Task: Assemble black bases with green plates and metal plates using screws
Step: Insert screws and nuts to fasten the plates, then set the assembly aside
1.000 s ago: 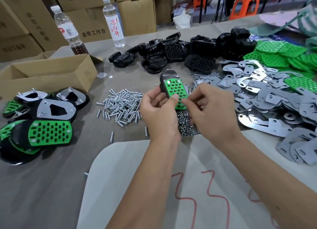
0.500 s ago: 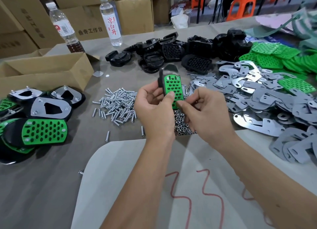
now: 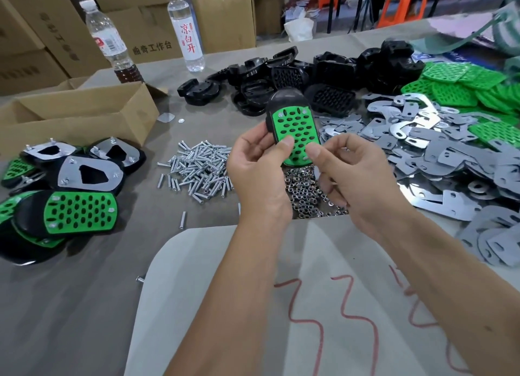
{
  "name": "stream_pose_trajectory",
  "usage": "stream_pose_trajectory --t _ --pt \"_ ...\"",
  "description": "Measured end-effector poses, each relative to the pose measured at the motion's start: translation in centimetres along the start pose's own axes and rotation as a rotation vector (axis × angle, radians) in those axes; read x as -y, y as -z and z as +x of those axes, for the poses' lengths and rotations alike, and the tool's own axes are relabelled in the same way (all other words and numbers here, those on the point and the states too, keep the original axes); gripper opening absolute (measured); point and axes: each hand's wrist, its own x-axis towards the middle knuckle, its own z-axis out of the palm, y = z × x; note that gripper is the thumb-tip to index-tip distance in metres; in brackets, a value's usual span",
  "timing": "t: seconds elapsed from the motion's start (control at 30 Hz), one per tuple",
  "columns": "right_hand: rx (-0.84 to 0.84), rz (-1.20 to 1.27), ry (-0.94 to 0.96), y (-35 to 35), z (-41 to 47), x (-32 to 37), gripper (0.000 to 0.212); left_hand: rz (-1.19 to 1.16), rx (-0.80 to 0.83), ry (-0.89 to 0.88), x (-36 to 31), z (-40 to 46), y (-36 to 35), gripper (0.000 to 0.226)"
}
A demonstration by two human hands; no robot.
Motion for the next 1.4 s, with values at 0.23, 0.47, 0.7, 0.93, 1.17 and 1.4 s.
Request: stream_pose_trajectory --t 0.23,0.47,0.7,0.93,1.17,1.4 --pt "0.229 0.06 -0.137 0.1 0.2 0.3 0.056 -0.091 0.031 0.185 0.7 -0.4 0.1 0.029" --pt "0.218 0.061 -0.153 0.1 0.2 0.2 0.055 -0.019 -0.079 0.178 1.3 -0.3 -0.1 0.03" --pt "0.238 0.032 -0.138 0.5 0.3 0.2 0.051 0.003 -0.085 0.139 1.2 -0.5 -0.2 0.031" --pt "0.241 0.063 -0.144 0.7 0.4 0.0 0.05 0.02 -0.034 0.168 1.0 -0.6 -0.2 0.029" --pt "0.247 0.006 -0.087 1.0 0.5 0.2 0.045 0.021 -0.03 0.197 0.7 -0.5 0.1 0.031" --pt "0.339 -0.031 0.036 3.0 1.3 1.0 0.034 0.237 0.256 0.313 0.6 -0.2 1.0 0.021"
